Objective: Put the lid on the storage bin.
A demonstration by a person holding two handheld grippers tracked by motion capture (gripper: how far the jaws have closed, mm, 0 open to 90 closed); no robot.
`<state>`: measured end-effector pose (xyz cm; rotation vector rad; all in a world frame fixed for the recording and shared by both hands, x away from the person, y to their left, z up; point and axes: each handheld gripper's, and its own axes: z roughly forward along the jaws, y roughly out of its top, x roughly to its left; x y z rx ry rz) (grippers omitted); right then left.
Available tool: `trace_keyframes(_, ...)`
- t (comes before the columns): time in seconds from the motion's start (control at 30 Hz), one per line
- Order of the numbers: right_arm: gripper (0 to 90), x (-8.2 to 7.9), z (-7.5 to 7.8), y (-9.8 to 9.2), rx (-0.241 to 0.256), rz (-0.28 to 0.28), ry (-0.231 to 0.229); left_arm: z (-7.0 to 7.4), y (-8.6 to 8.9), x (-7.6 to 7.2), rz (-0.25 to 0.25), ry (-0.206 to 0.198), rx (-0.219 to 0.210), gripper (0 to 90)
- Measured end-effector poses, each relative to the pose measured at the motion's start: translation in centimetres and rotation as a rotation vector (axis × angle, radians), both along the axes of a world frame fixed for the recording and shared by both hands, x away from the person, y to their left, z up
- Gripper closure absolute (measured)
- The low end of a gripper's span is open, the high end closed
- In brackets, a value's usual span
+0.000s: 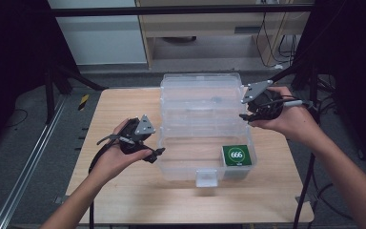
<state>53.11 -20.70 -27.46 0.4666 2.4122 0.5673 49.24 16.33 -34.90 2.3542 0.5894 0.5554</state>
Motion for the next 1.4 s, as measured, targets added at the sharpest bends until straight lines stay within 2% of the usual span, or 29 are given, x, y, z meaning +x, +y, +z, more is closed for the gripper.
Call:
trace_keyframes(0.1, 36.1, 0.3, 0.5, 0.3, -0.001, 0.008, -0.007, 0.0, -0.1, -0.1, 0.006, 0.002, 0.010, 5.3)
trace_keyframes(0.27, 33.5, 0.5, 0.4, 0.6, -0.011, 0.004, -0.002, 0.1, -0.1, -0.1, 0.005, 0.004, -0.004, 5.3)
trace_keyframes(0.4, 31.2, 0.8, 0.4, 0.8, -0.009, 0.006, -0.002, 0.3, -0.2, 0.2, 0.005, 0.012, 0.007, 5.3)
trace_keyframes(0.6, 29.6, 1.5, 0.5, 0.9, -0.011, -0.004, -0.007, 1.2, -0.8, 0.3, -0.007, -0.010, -0.002, 5.0)
trace_keyframes(0.63, 30.6, 1.7, 0.5, 0.9, -0.035, -0.013, 0.003, 1.6, -1.2, 0.3, -0.021, -0.018, -0.006, 5.1)
trace_keyframes(0.67, 30.6, 1.7, 0.5, 0.9, -0.035, -0.013, 0.003, 1.6, -1.2, 0.3, -0.021, -0.018, -0.006, 5.1)
trace_keyframes(0.7, 31.9, 1.8, 0.7, 0.8, -0.062, -0.014, -0.006, 1.7, -1.7, 0.2, -0.042, -0.021, -0.011, 5.1)
trace_keyframes(0.73, 31.9, 1.8, 0.7, 0.8, -0.062, -0.014, -0.006, 1.7, -1.7, 0.2, -0.042, -0.021, -0.011, 5.4)
trace_keyframes(0.8, 35.7, 1.7, 1.3, 0.9, -0.095, 0.002, 0.002, 1.4, -2.4, 0.3, -0.058, -0.009, 0.010, 5.5)
trace_keyframes(0.9, 41.1, 1.7, 1.8, 1.1, -0.110, 0.024, -0.014, 1.3, -3.0, 0.3, -0.075, -0.008, 0.025, 5.7)
trace_keyframes(1.0, 45.5, 2.1, 2.2, 1.6, -0.121, 0.036, -0.014, 1.2, -3.7, 0.7, -0.092, 0.010, 0.010, 6.7)
trace_keyframes(1.03, 49.3, 2.5, 2.3, 2.2, -0.148, 0.056, -0.008, 1.1, -4.1, 0.8, -0.099, 0.027, 0.022, 7.2)
trace_keyframes(1.07, 49.3, 2.5, 2.3, 2.2, -0.148, 0.056, -0.008, 1.1, -4.1, 0.8, -0.099, 0.027, 0.022, 7.9)
trace_keyframes(1.1, 53.8, 3.0, 2.4, 3.1, -0.176, 0.083, -0.008, 0.9, -4.4, 0.6, -0.112, 0.041, 0.042, 8.5)
trace_keyframes(1.13, 53.8, 3.0, 2.4, 3.1, -0.176, 0.083, -0.008, 0.9, -4.4, 0.6, -0.112, 0.041, 0.042, 8.9)
trace_keyframes(1.23, 57.9, 3.9, 2.3, 5.2, -0.223, 0.133, 0.011, 1.0, -4.9, 0.2, -0.170, 0.066, 0.097, 12.6)
trace_keyframes(1.27, 57.9, 3.9, 2.3, 5.2, -0.223, 0.133, 0.011, 1.0, -4.9, 0.2, -0.170, 0.066, 0.097, 13.2)
trace_keyframes(1.3, 58.4, 4.3, 2.1, 5.9, -0.249, 0.153, 0.028, 0.9, -5.2, 0.2, -0.193, 0.080, 0.124, 14.1)
trace_keyframes(1.33, 58.4, 4.3, 2.1, 5.9, -0.249, 0.153, 0.028, 0.9, -5.2, 0.2, -0.193, 0.080, 0.124, 14.5)
trace_keyframes(1.37, 59.9, 4.9, 1.7, 6.5, -0.266, 0.163, 0.053, 0.8, -5.4, 0.1, -0.217, 0.099, 0.152, 15.5)
trace_keyframes(1.4, 59.9, 4.9, 1.7, 6.5, -0.266, 0.163, 0.053, 0.8, -5.4, 0.1, -0.217, 0.099, 0.152, 16.5)
